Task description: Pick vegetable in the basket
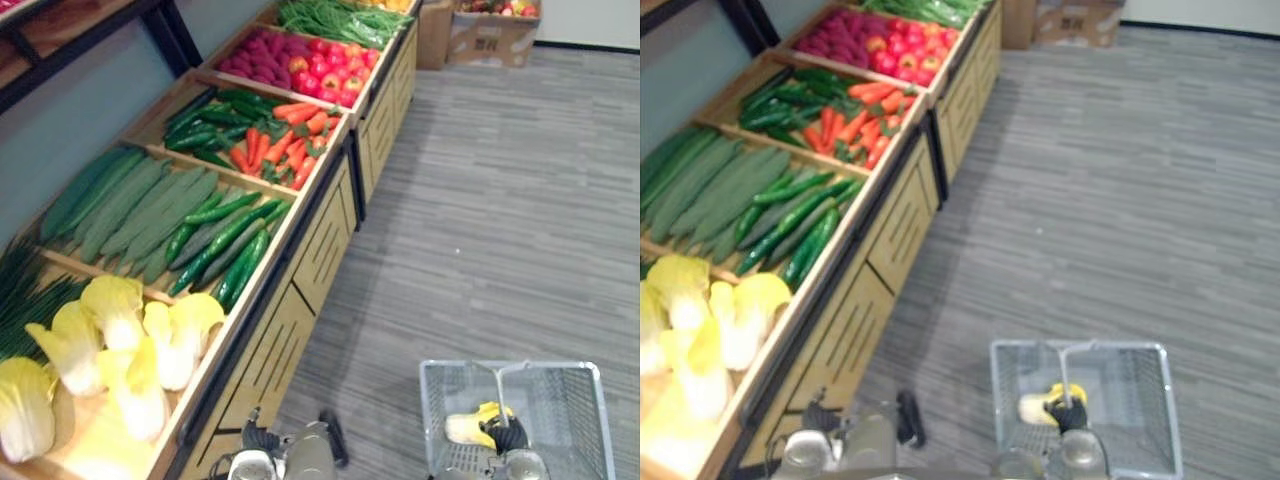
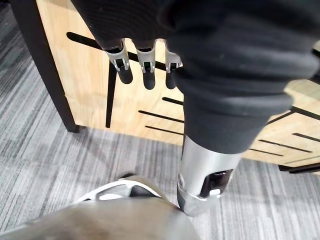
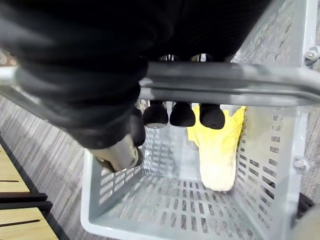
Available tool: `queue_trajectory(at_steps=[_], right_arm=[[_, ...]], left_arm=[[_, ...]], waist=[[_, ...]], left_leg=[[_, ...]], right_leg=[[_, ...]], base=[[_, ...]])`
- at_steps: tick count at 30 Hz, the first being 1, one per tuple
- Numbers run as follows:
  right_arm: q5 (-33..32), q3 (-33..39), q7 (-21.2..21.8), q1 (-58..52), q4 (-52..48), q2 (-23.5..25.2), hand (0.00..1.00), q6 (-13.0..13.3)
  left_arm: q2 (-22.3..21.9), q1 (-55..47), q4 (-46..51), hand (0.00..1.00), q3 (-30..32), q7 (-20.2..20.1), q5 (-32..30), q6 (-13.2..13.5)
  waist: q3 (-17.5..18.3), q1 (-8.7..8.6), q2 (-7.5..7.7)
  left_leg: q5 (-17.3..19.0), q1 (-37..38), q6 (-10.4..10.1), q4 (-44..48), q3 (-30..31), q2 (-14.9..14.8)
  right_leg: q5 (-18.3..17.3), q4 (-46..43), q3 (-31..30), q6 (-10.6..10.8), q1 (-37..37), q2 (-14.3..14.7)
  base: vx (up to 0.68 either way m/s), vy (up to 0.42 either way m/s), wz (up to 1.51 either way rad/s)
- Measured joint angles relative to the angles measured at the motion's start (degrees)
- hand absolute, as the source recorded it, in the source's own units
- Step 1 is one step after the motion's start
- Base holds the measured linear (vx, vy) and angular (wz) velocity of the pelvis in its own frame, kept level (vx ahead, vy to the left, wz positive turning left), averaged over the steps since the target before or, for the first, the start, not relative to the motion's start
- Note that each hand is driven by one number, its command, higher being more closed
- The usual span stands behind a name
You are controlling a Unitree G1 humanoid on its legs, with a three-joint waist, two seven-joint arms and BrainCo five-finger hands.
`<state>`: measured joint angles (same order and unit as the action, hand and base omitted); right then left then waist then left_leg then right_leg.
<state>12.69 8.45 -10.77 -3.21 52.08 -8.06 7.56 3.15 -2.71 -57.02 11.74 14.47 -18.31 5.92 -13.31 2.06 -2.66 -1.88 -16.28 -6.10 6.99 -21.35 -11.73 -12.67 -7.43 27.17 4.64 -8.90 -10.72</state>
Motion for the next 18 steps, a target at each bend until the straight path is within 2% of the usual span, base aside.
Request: queue_trajectory(at_steps=[1,2,3,4,5,6,7,8,9,10,11,12,13,14,15,16,17,18], right_arm=[[0.6,-0.4,0.0,-1.0,-1.9,0.1,1.0,0.0],[0.6,-0.6,0.0,-1.0,-1.9,0.4,1.0,-0.1],[0.8,-1.9,0.2,-0.9,-2.2,2.0,1.0,-0.2],[0.9,-3.6,1.0,-0.4,-2.6,3.2,1.0,0.2],[0.9,-4.1,1.4,0.0,-2.7,3.4,1.0,0.2],[0.9,-4.8,2.3,0.7,-2.7,3.4,1.0,0.3],[1.0,-5.2,2.9,0.9,-2.7,2.9,1.0,0.3],[1.0,-5.5,3.2,1.0,-2.7,2.7,1.0,0.4],[1.1,-6.5,4.1,1.5,-2.6,2.1,1.0,0.7],[1.4,-6.7,5.0,2.0,-2.3,1.8,1.0,1.3],[1.5,-6.7,5.2,2.2,-2.2,1.5,1.0,1.5],[1.4,-6.6,6.1,2.8,-2.2,0.9,1.0,1.8],[1.0,-6.6,6.4,3.2,-2.2,0.8,1.0,1.9],[0.8,-6.7,6.8,4.4,-2.3,0.8,1.0,2.4],[0.9,-6.7,7.5,4.9,-2.3,0.4,1.0,2.5],[0.9,-6.8,7.9,5.1,-2.3,-0.1,1.0,2.7],[0.9,-6.8,8.5,5.3,-2.3,-1.7,1.0,3.1],[0.8,-6.6,8.6,5.6,-2.6,-3.8,1.0,3.7]], left_arm=[[-0.7,-0.7,0.1,0.0,1.1,0.1,0.0,0.0],[-0.8,-0.8,0.1,0.0,1.6,0.2,0.0,0.0],[0.5,-0.9,0.6,0.0,1.6,0.1,-0.3,-0.2],[1.8,-0.9,0.5,0.0,1.7,-0.2,-0.5,-0.2],[2.1,-0.9,0.5,0.0,2.1,-0.2,-0.4,-0.1],[3.0,-1.0,0.5,0.0,2.3,-0.8,-0.5,-0.1],[3.2,-1.2,0.3,0.0,2.4,-2.0,-0.6,0.0],[3.3,-1.3,0.2,0.0,2.4,-2.9,-0.8,0.1],[4.6,-1.2,0.0,0.0,1.5,-5.0,-1.2,0.1],[5.3,-1.3,0.0,0.0,1.3,-6.5,-1.3,0.0],[5.7,-1.3,0.0,0.0,0.6,-7.1,-1.7,-0.2],[6.5,-1.3,0.0,0.0,-0.4,-8.2,-2.2,-0.4],[6.9,-1.3,0.0,0.0,-0.5,-8.9,-2.2,-0.7],[7.8,-1.7,0.0,0.0,-0.6,-10.1,-1.9,-1.2],[8.0,-1.9,0.0,0.0,-0.7,-10.1,-1.9,-1.7],[8.0,-2.2,0.2,0.0,-0.9,-10.0,-2.0,-1.5],[7.9,-3.2,0.9,0.0,-2.2,-9.4,-2.3,-1.4],[7.5,-3.8,1.1,0.0,-3.2,-8.3,-2.3,-1.3]], waist=[[0.8,0.7,-1.15],[1.0,0.85,-0.69],[1.9,1.36,2.66],[2.2,1.82,4.72],[2.6,2.02,5.36],[3.1,2.68,6.15],[4.2,2.71,7.0],[4.6,2.73,7.59],[5.3,2.69,8.81],[5.7,2.56,9.79],[5.8,2.53,9.93],[5.8,2.35,10.35],[5.7,2.03,10.91],[5.6,1.32,11.81],[5.3,0.96,11.79],[5.2,1.0,11.57],[5.0,1.15,11.25],[4.3,1.1,9.92]], left_leg=[[-2.6,0.6,1.6,-2.3,-0.2,-0.6],[-4.0,0.7,2.2,-1.7,-0.6,-0.5],[-1.5,0.4,3.4,0.0,-2.2,1.2],[1.2,-0.3,3.7,2.5,-2.8,1.7],[2.5,-0.7,3.7,4.0,-2.9,1.7],[4.4,-0.7,4.3,7.0,-3.0,1.8],[5.9,-0.8,5.8,8.7,-3.2,2.5],[6.4,-0.8,6.3,9.0,-3.1,3.0],[6.8,-0.7,6.9,9.2,-3.2,3.8],[7.6,-0.5,7.4,9.2,-2.9,4.4],[8.2,-0.2,7.2,9.2,-2.7,4.4],[10.0,0.7,6.6,9.1,-2.8,4.3],[10.5,1.3,6.4,9.1,-2.9,4.4],[11.0,2.7,6.4,9.1,-2.9,4.6],[11.0,4.8,6.5,8.3,-2.7,4.5],[11.1,6.5,6.5,7.2,-2.6,4.4],[12.1,10.4,6.5,4.5,-2.2,4.2],[12.9,13.0,5.5,3.9,-1.9,3.6]], right_leg=[[-1.3,0.2,-1.2,2.5,-1.8,0.4],[-1.5,0.3,-1.5,2.8,-2.3,0.1],[-1.6,1.2,-2.9,2.4,-2.3,-1.6],[0.2,1.9,-5.6,1.3,-2.3,-1.8],[1.6,2.5,-6.0,1.1,-2.4,-2.0],[4.1,2.7,-7.9,1.8,-2.6,-2.6],[5.6,2.4,-9.3,2.8,-2.8,-3.7],[6.2,1.9,-9.7,3.4,-2.7,-4.3],[7.3,0.6,-10.5,3.7,-2.1,-5.0],[7.9,-3.6,-11.7,4.7,0.0,-5.9],[7.9,-7.2,-12.3,4.7,1.7,-6.3],[8.2,-17.0,-13.9,5.3,6.2,-7.6],[9.0,-21.5,-14.7,6.7,8.4,-8.3],[12.5,-29.0,-15.7,10.1,11.6,-9.8],[17.4,-33.8,-16.5,10.1,12.9,-9.9],[19.7,-35.8,-16.6,9.9,13.4,-10.0],[17.3,-41.5,-16.6,8.3,14.3,-10.6],[9.1,-46.0,-15.2,5.9,16.3,-10.6]], base=[[0.34,0.255,-0.25],[0.41,0.291,-0.22],[0.46,0.231,-0.15],[0.37,0.161,-0.17],[0.35,0.132,-0.2],[0.27,0.15,-0.12],[0.4,0.216,-0.05],[0.4,0.199,0.03],[0.39,0.179,0.02],[0.3,0.139,0.01],[0.26,0.142,-0.02],[0.19,0.097,-0.02],[0.23,0.081,0.03],[0.23,0.0,0.14],[0.23,-0.035,0.15],[0.22,-0.095,0.04],[0.17,-0.142,-0.06],[0.15,-0.174,-0.05]])
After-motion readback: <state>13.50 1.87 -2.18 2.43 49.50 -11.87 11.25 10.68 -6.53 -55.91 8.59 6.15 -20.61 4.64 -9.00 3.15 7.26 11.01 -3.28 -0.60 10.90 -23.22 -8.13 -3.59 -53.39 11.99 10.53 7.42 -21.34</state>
